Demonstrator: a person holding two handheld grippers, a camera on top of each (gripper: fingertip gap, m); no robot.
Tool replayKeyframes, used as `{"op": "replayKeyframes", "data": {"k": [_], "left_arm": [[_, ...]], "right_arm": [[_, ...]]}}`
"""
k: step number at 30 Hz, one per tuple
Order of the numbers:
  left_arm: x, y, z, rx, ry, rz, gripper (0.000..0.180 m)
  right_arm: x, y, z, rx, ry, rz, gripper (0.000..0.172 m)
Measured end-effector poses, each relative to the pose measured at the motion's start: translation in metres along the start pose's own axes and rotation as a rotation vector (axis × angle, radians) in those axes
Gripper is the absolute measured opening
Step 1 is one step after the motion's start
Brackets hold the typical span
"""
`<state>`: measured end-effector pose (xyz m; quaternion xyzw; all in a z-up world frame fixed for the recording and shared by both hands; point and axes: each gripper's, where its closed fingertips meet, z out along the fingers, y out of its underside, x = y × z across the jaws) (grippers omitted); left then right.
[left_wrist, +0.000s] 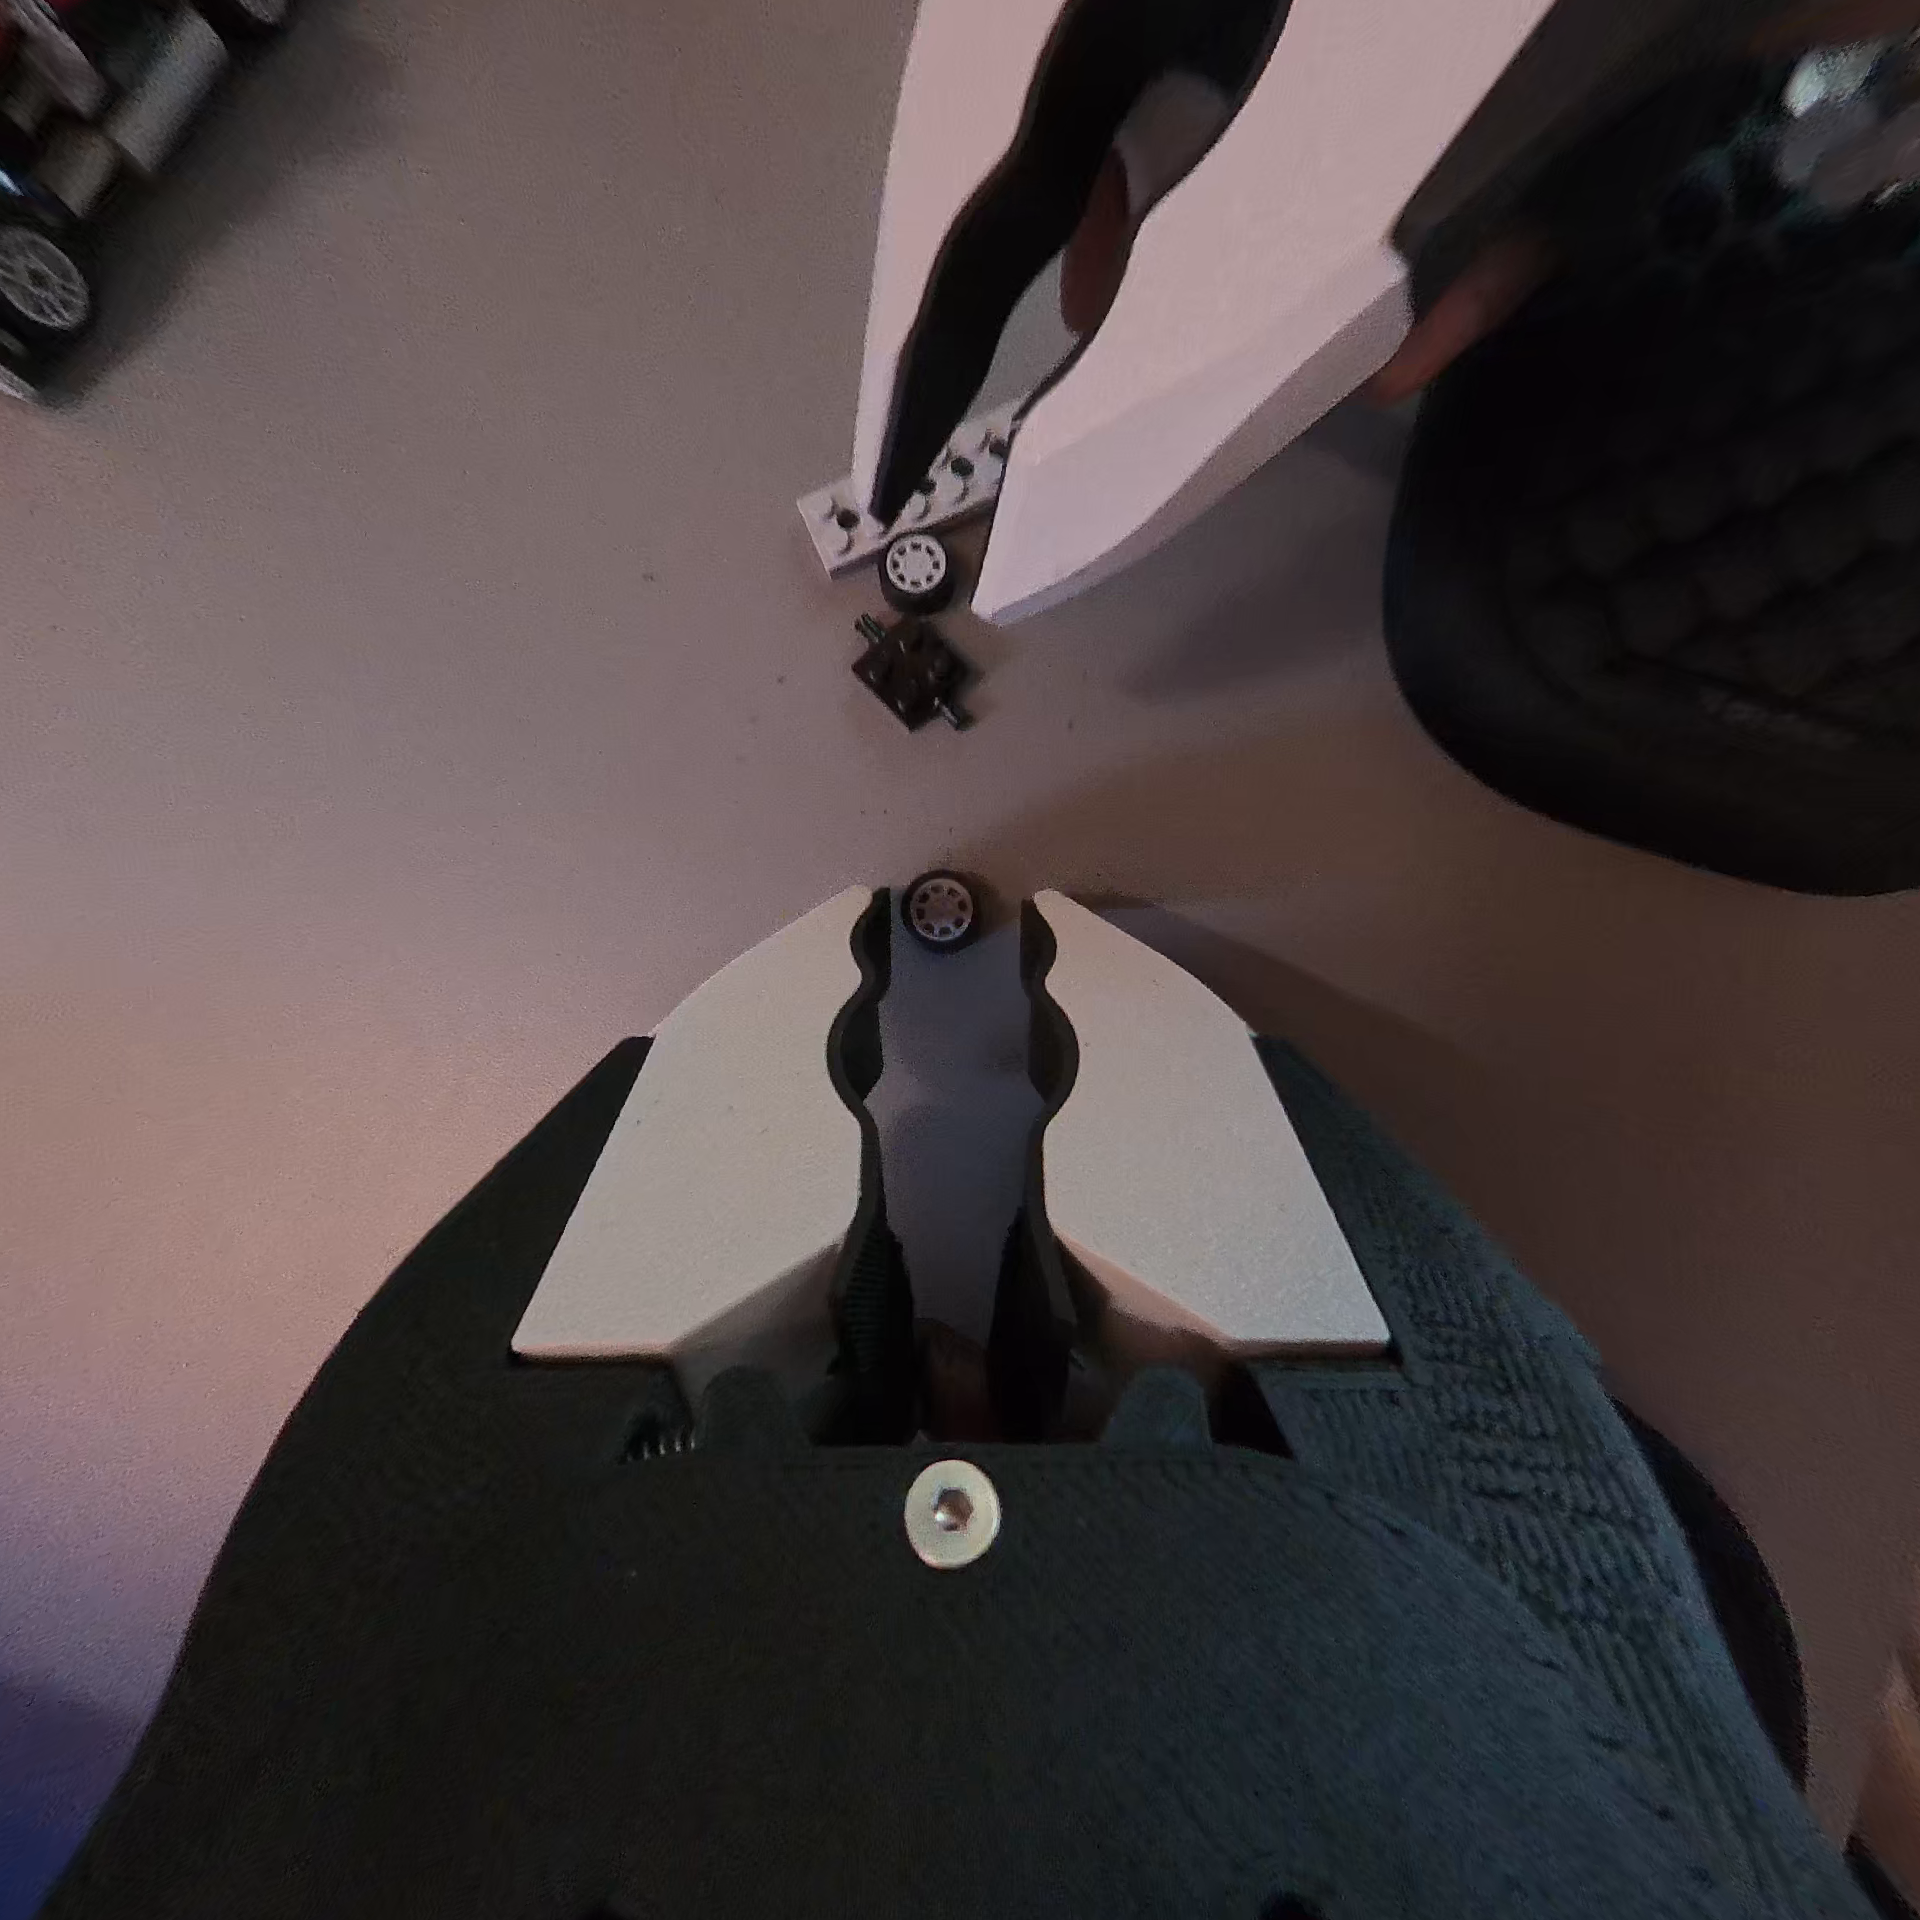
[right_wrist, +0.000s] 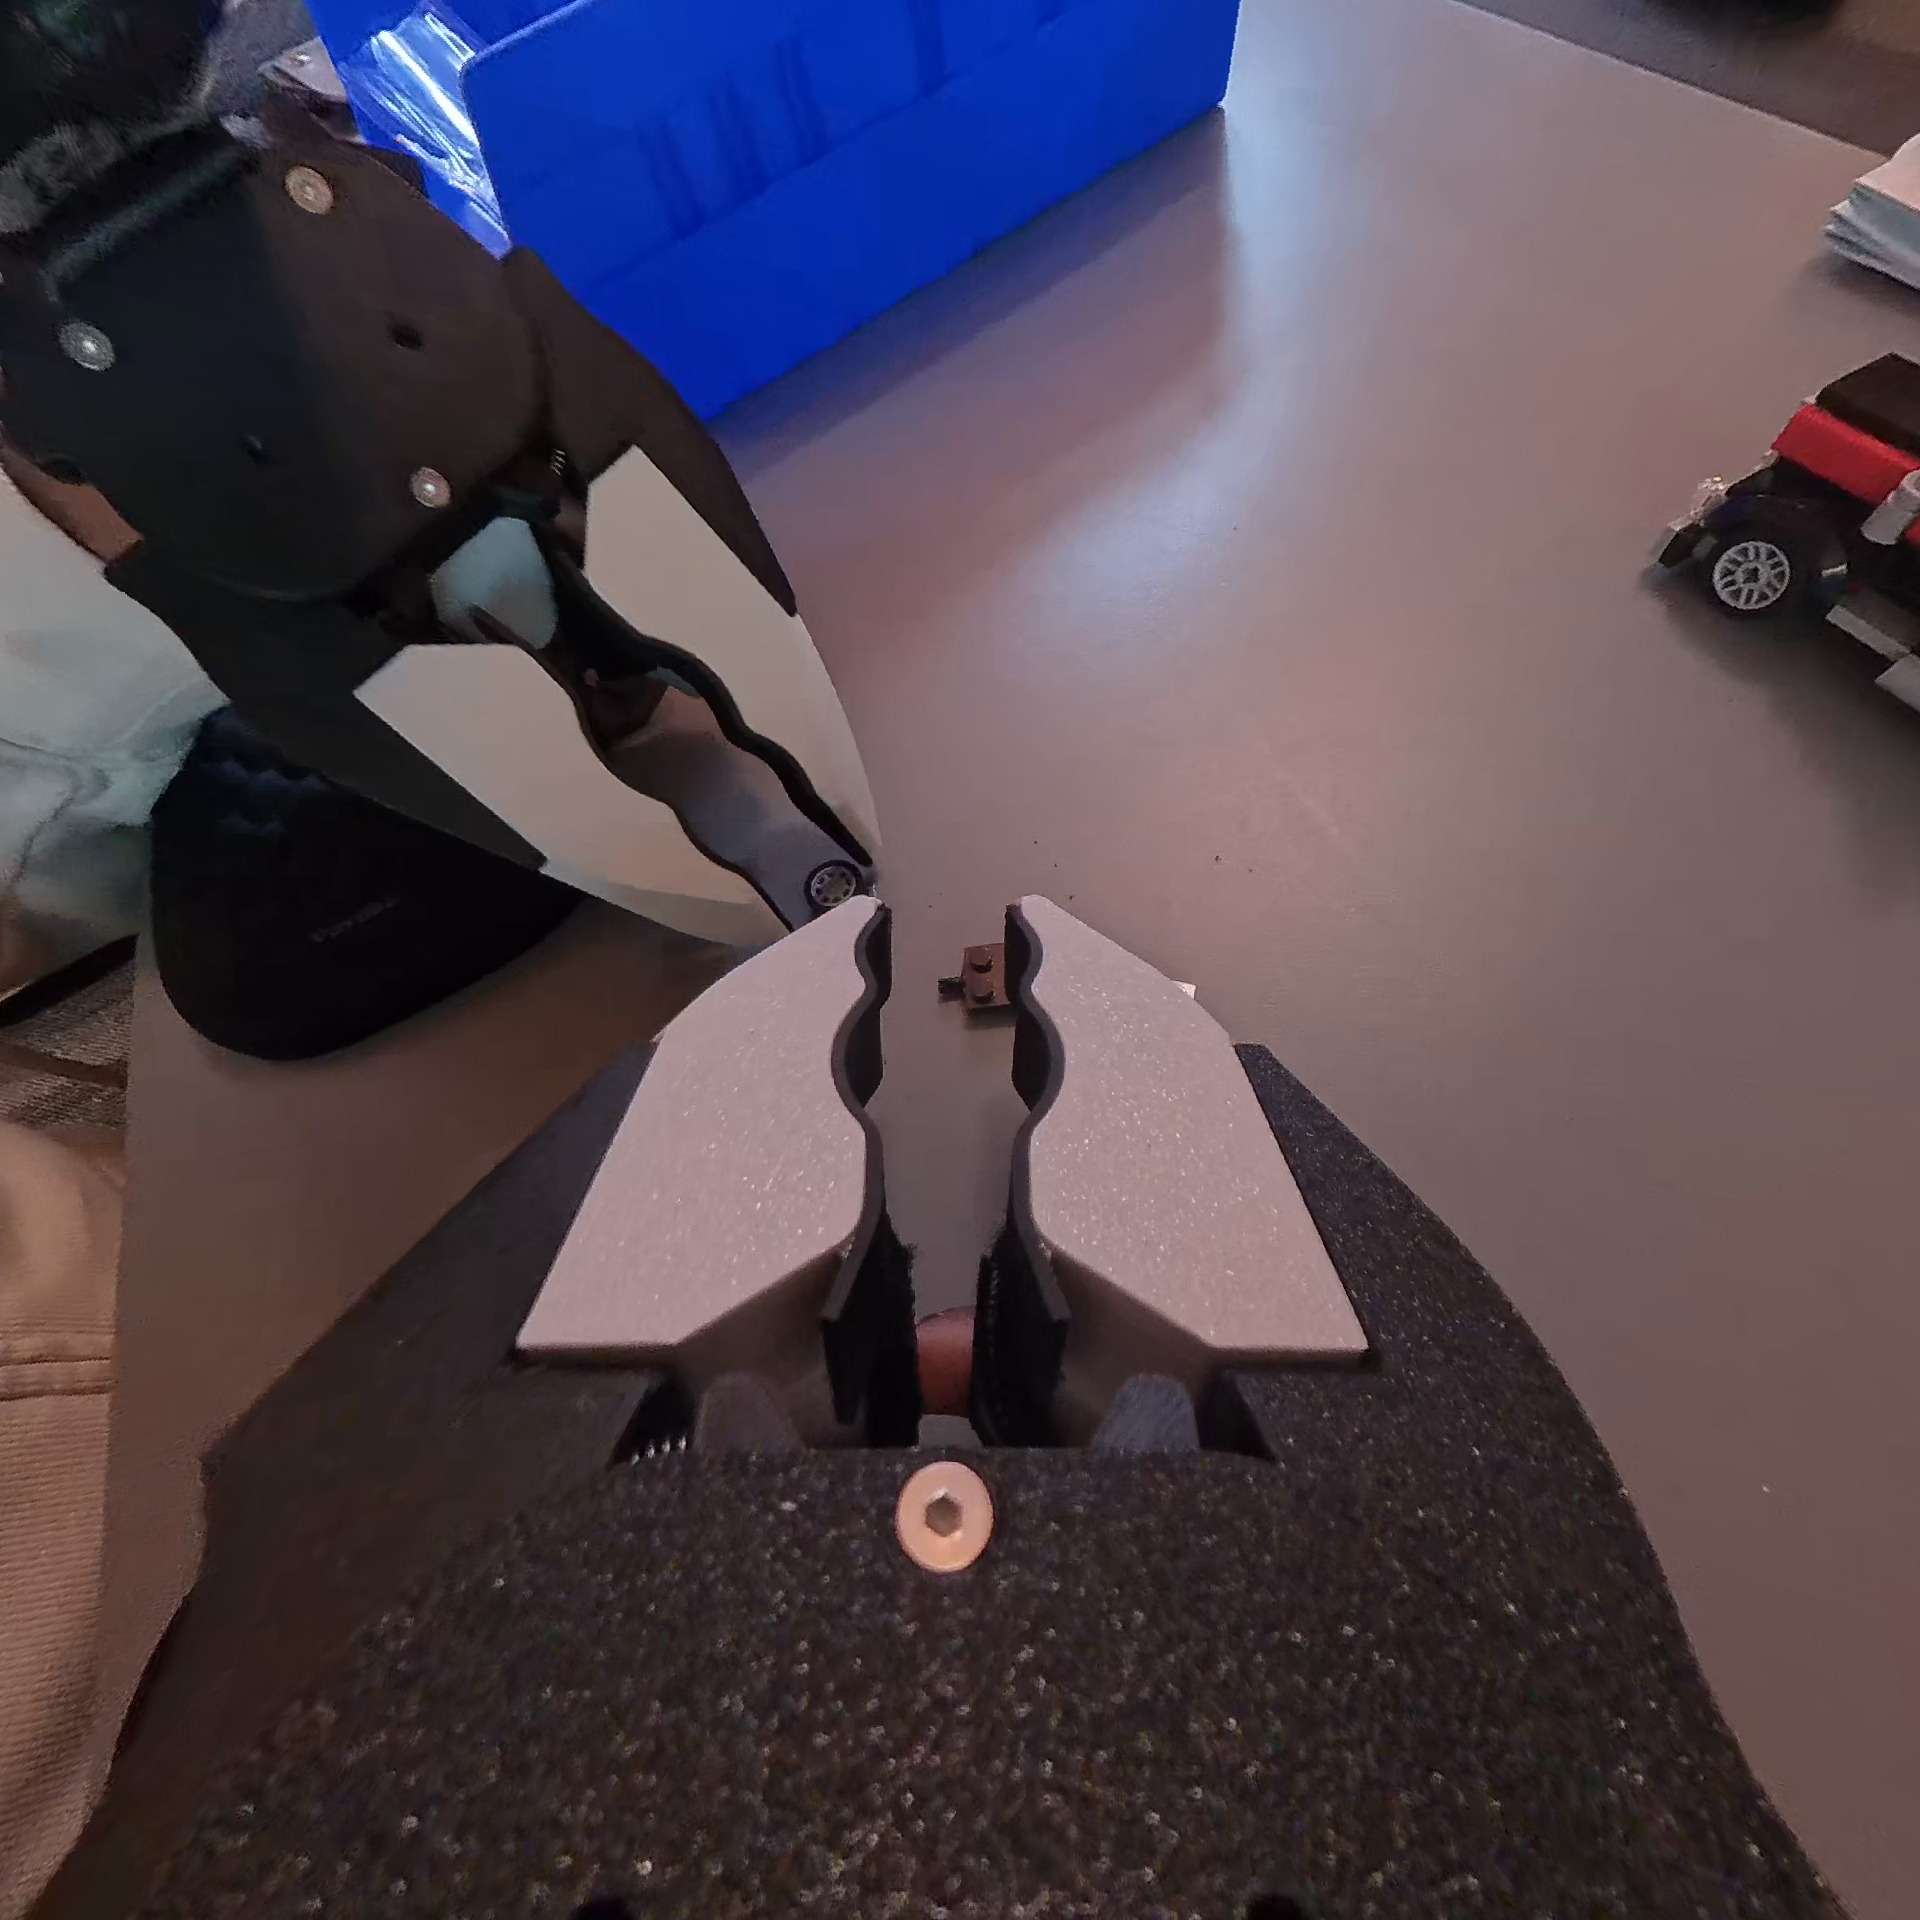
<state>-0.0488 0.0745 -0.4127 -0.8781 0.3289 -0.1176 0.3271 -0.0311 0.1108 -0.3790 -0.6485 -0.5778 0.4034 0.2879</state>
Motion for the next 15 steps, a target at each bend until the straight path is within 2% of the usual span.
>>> {"op": "replayKeyframes", "data": {"k": [2, 4, 6, 10, 12, 15], "left_arm": [[0.000, 0.001, 0.003, -0.021, -0.002, 0.012, 0.015], [-0.001, 0.001, 0.003, -0.013, -0.012, 0.027, 0.015], [-0.009, -0.009, -0.003, 0.068, -0.090, 0.080, 0.015], [-0.003, -0.047, -0.024, 0.357, -0.181, 0.286, 0.015], [-0.003, -0.055, -0.030, 0.403, -0.249, 0.360, 0.015], [-0.005, -0.057, -0.029, 0.399, -0.308, 0.404, 0.015]], "right_arm": [[-0.002, 0.000, 0.000, -0.002, -0.009, -0.009, 0.021], [-0.006, 0.000, 0.000, 0.003, -0.033, -0.014, 0.021], [-0.011, -0.005, -0.001, 0.036, -0.077, 0.012, 0.023], [-0.020, -0.030, -0.006, 0.191, -0.182, 0.161, 0.029], [-0.024, -0.036, -0.004, 0.235, -0.214, 0.209, 0.027], [-0.021, -0.030, 0.001, 0.186, -0.168, 0.194, 0.022]]}}
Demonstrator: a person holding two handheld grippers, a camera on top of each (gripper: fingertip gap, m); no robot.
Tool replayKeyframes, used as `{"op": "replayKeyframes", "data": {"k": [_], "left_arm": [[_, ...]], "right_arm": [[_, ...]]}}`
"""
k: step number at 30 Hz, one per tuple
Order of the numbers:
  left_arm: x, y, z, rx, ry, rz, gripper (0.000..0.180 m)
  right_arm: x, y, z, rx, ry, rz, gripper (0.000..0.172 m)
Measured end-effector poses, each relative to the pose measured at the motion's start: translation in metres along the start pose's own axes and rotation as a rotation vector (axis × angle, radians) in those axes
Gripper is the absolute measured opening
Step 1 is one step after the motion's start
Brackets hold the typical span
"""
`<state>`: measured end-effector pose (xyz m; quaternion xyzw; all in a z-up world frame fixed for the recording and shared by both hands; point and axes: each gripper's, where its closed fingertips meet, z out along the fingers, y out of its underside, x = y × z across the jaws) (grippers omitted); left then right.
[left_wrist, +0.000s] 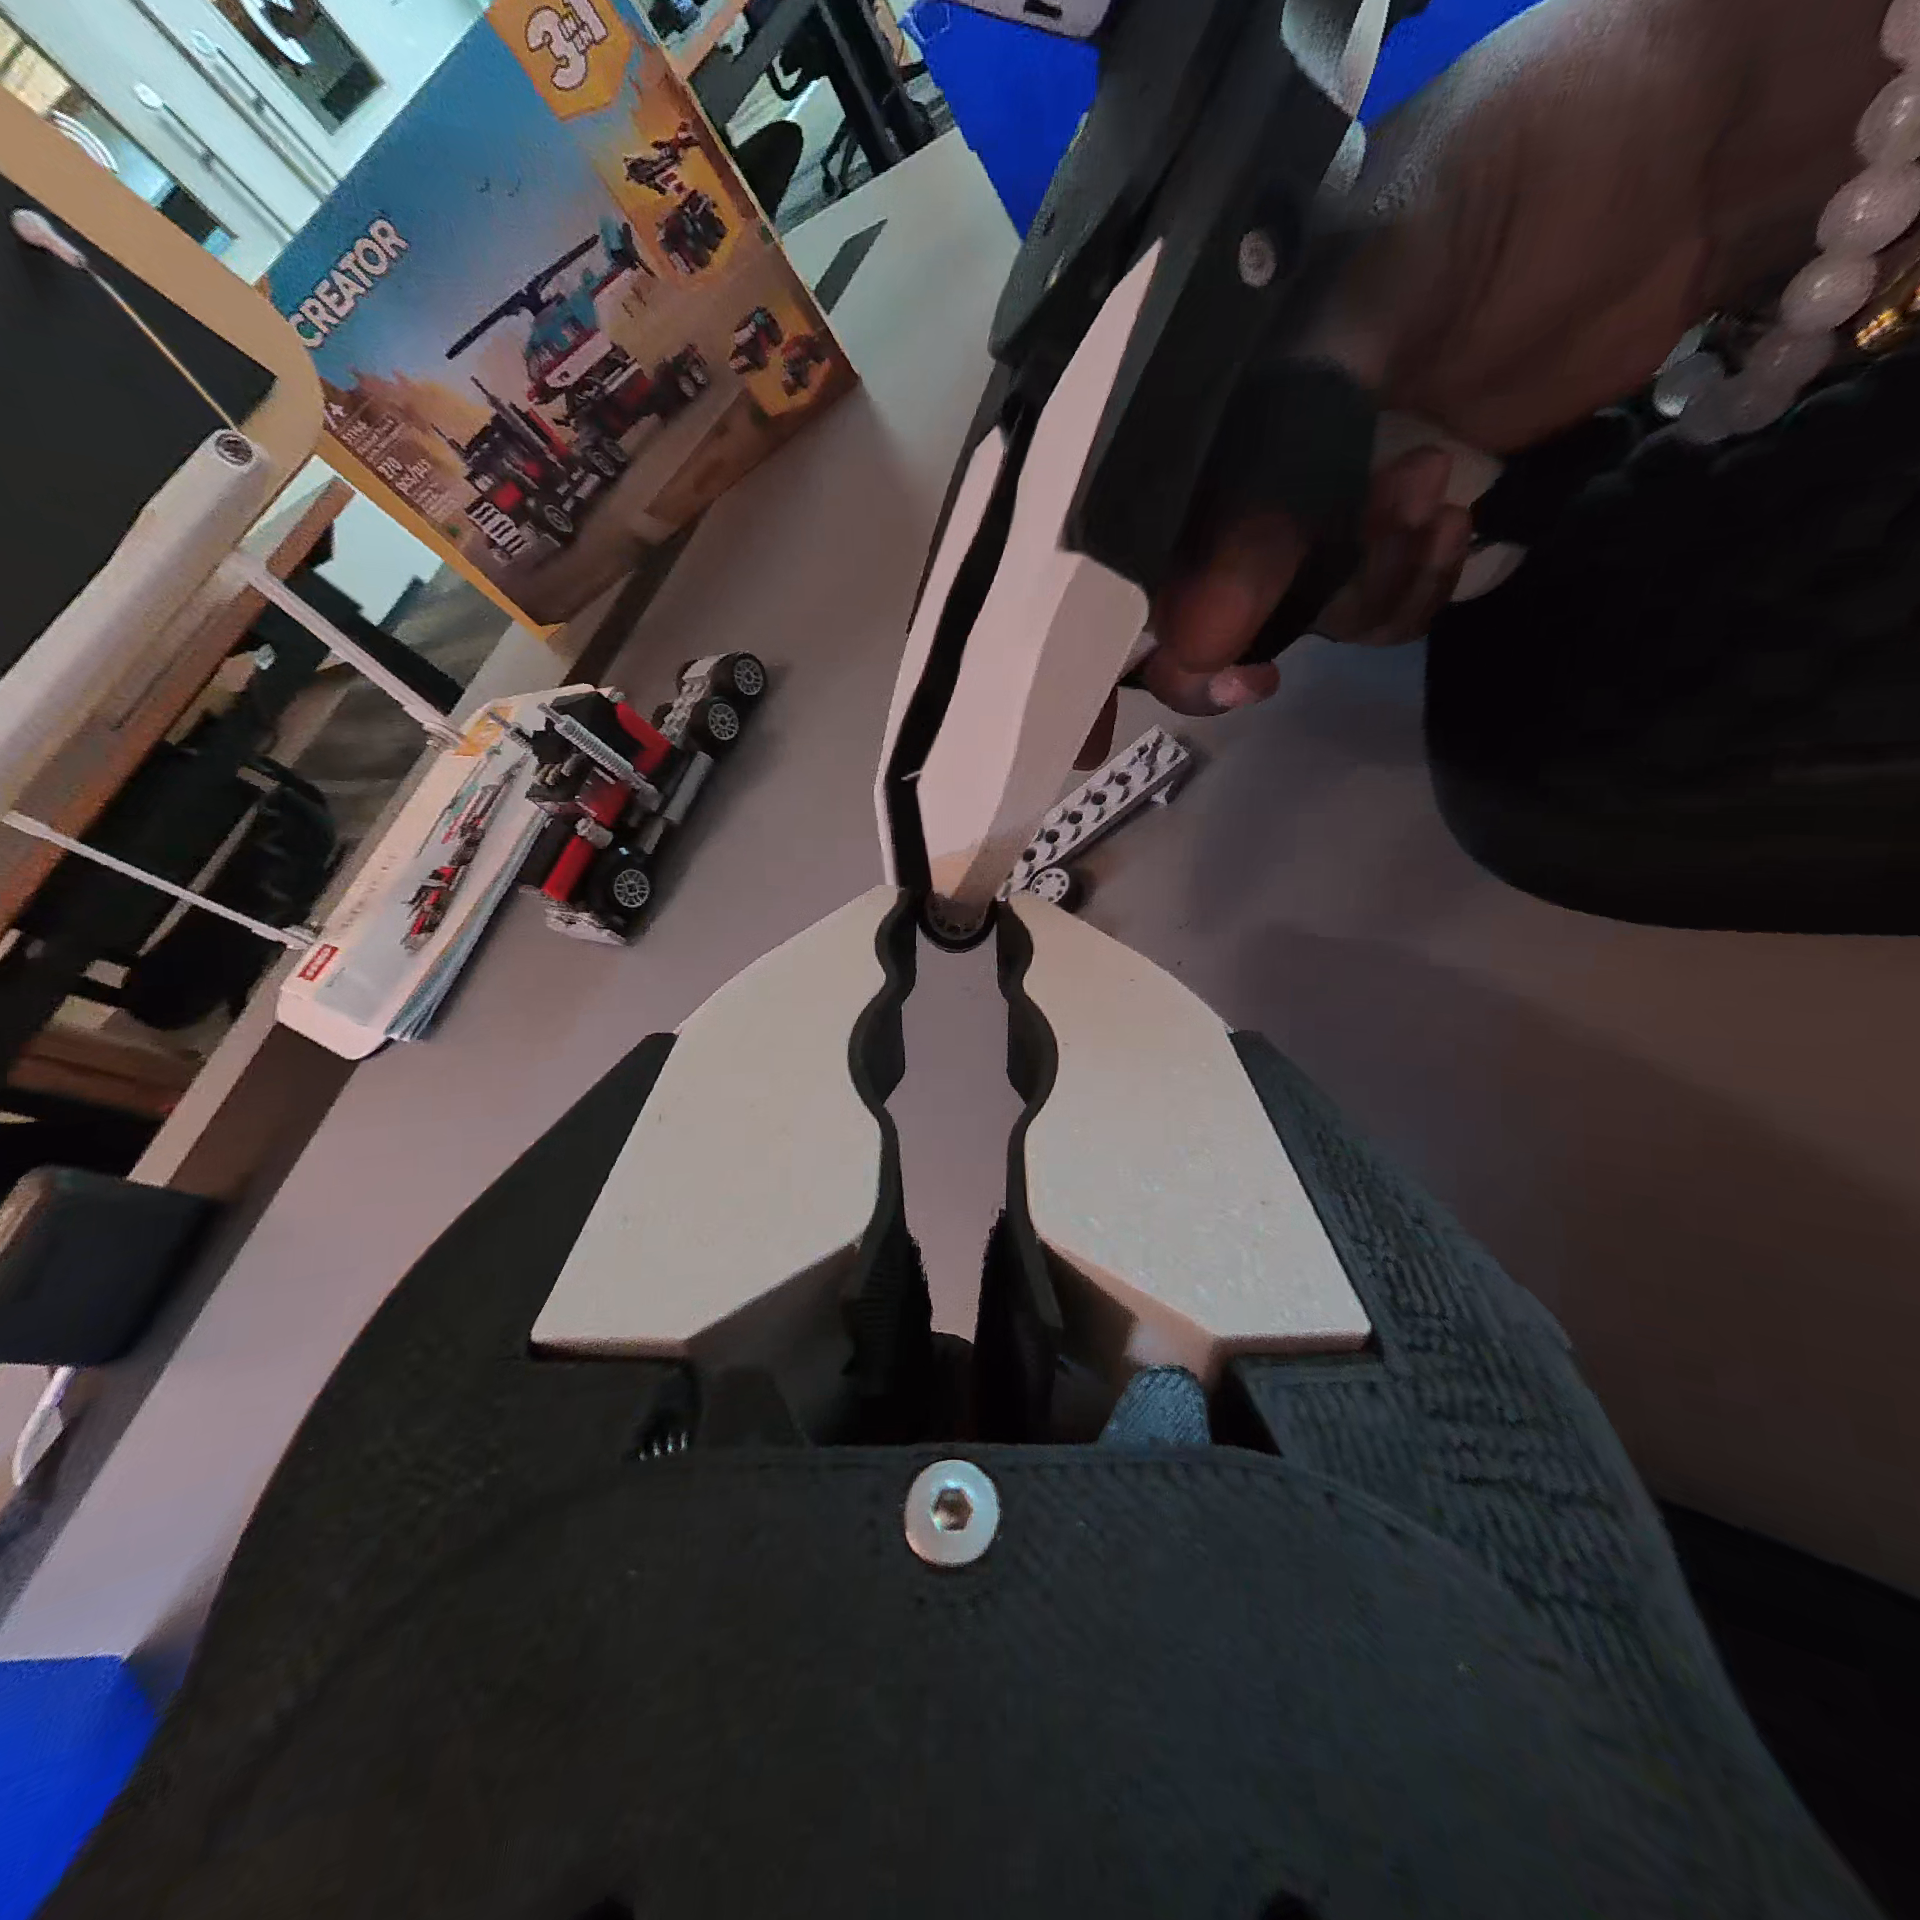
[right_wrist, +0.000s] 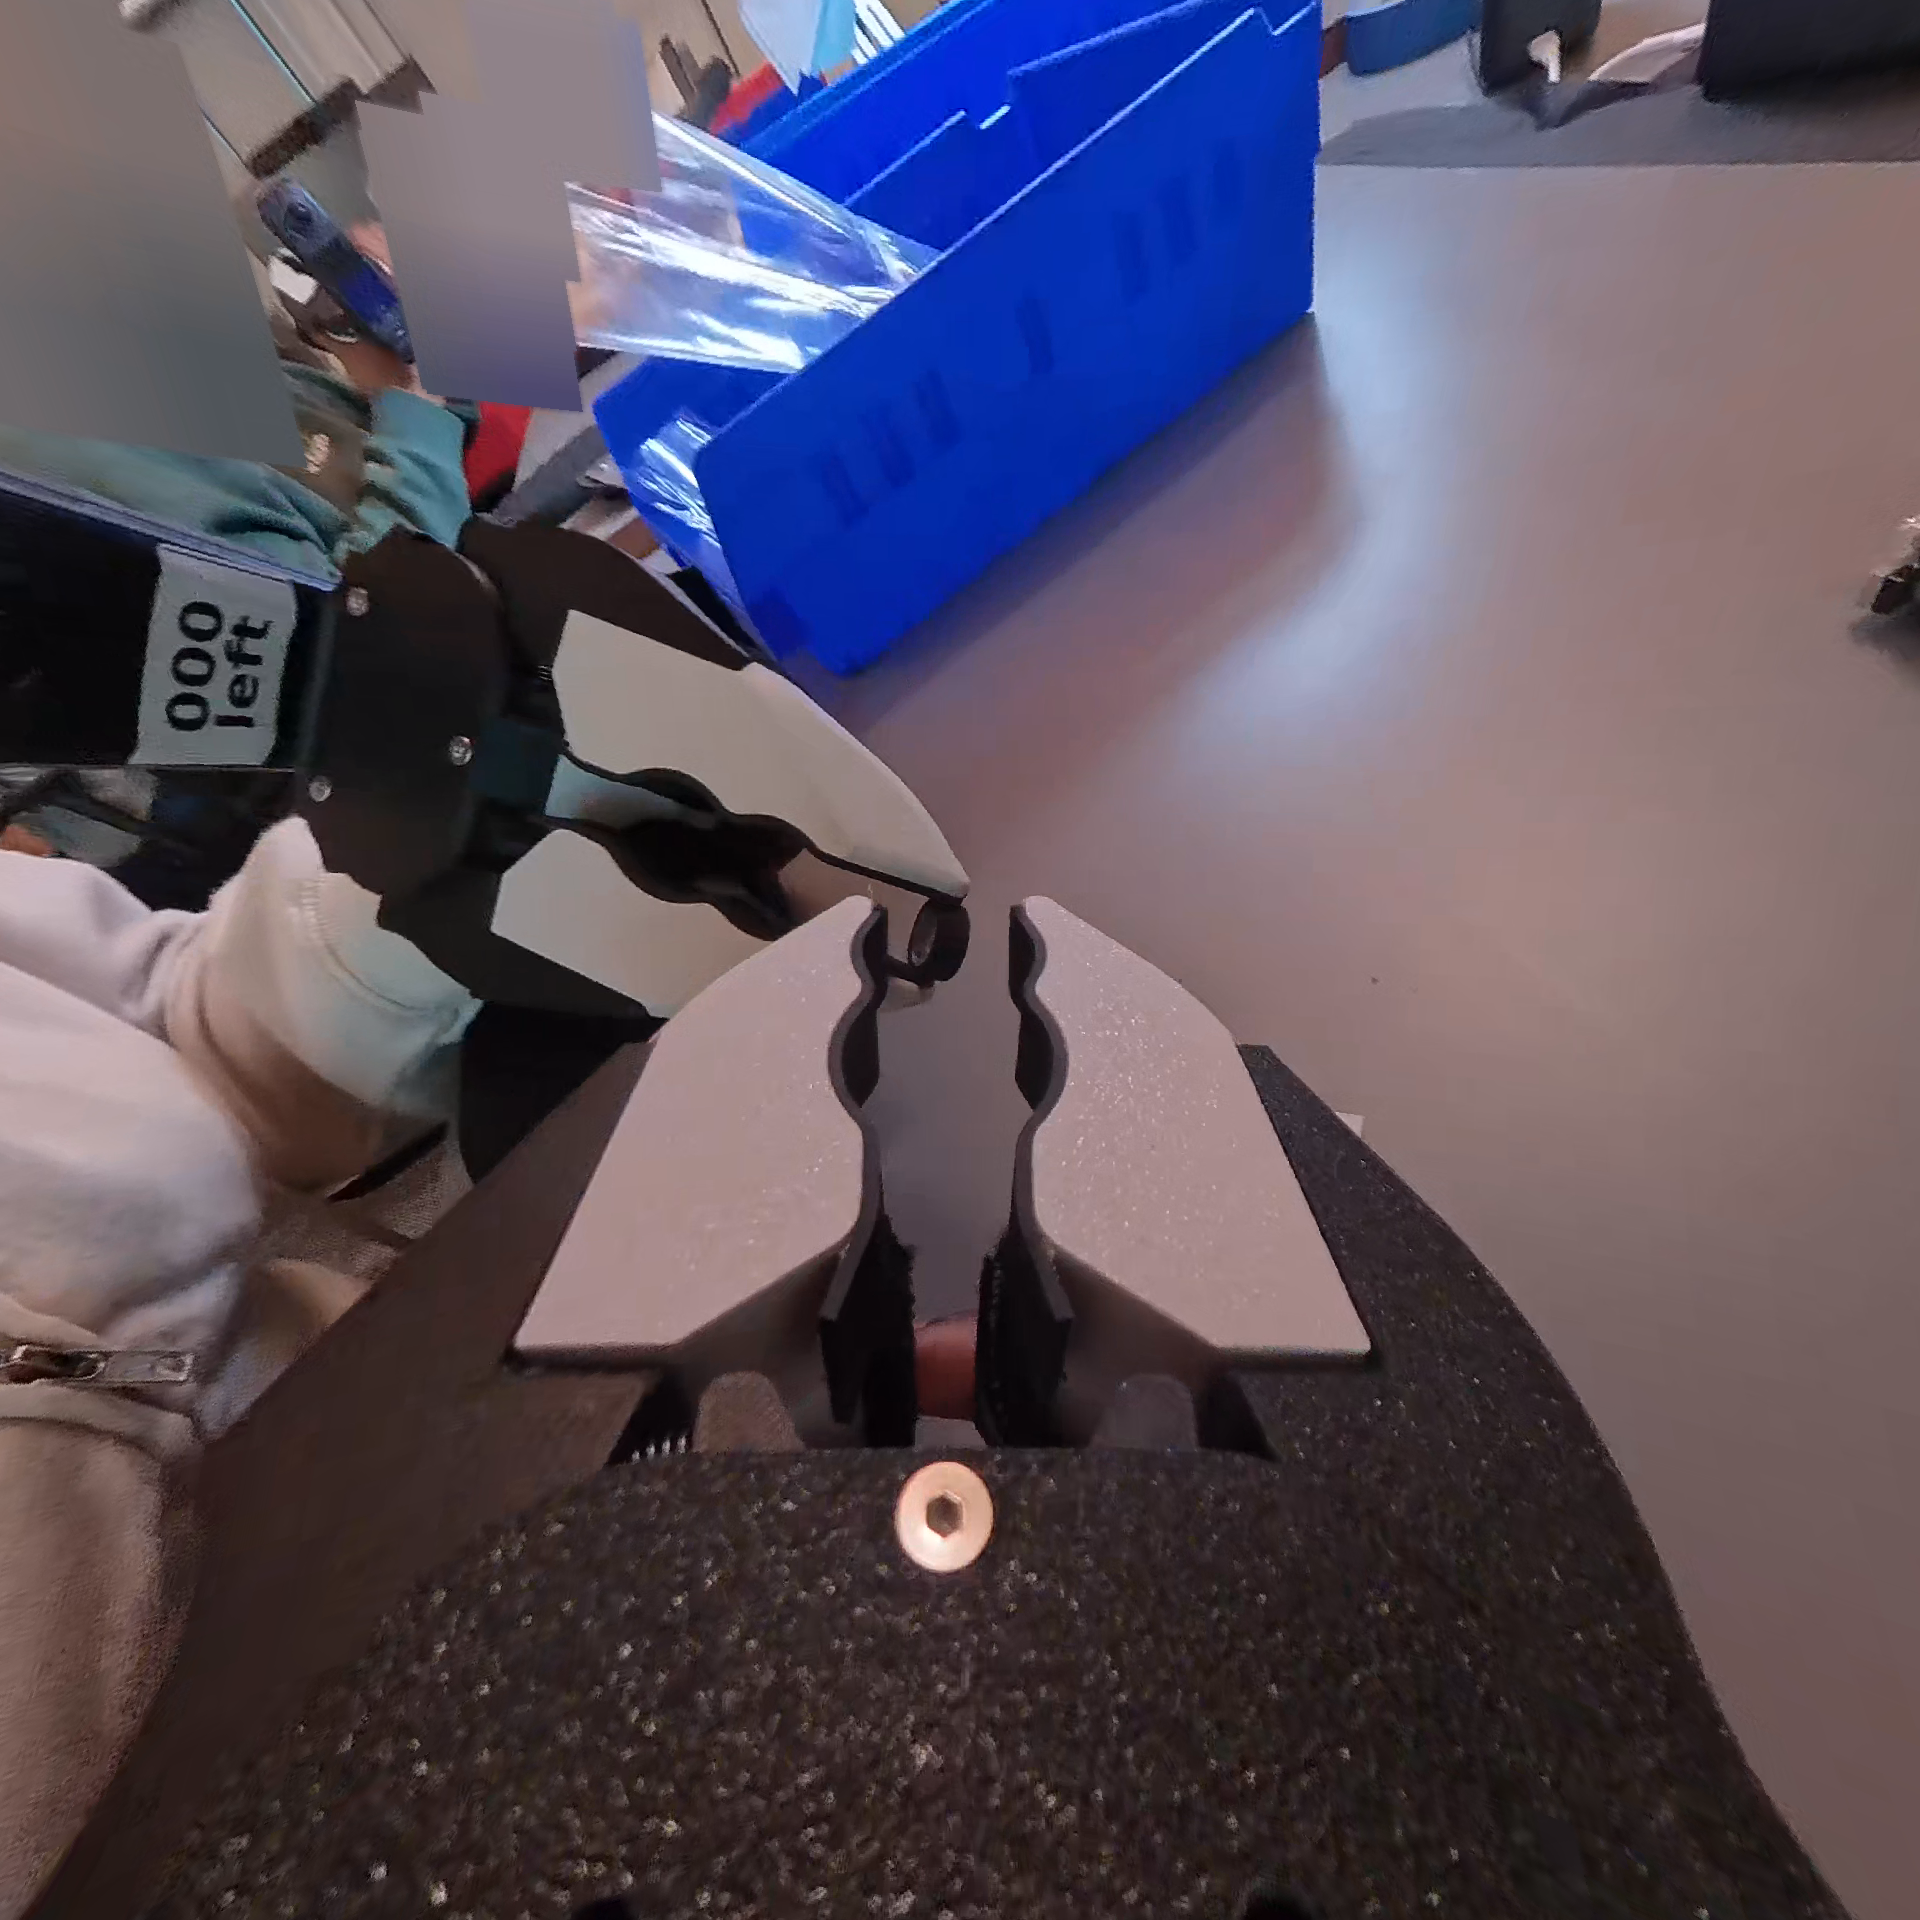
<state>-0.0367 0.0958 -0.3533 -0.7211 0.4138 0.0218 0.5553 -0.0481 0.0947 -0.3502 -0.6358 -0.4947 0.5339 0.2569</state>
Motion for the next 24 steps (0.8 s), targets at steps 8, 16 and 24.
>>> {"op": "replayKeyframes", "data": {"k": [8, 16, 24], "left_arm": [[-0.005, -0.011, -0.006, 0.110, 0.014, -0.160, 0.018], [-0.010, -0.039, -0.029, 0.381, 0.324, -0.686, 0.012], [-0.011, -0.040, -0.032, 0.417, 0.320, -0.681, 0.007]], "right_arm": [[-0.011, -0.013, -0.009, 0.096, -0.044, -0.109, 0.006], [-0.033, -0.033, -0.017, 0.240, -0.101, -0.289, 0.006], [-0.039, -0.035, -0.020, 0.268, -0.122, -0.316, 0.006]]}}
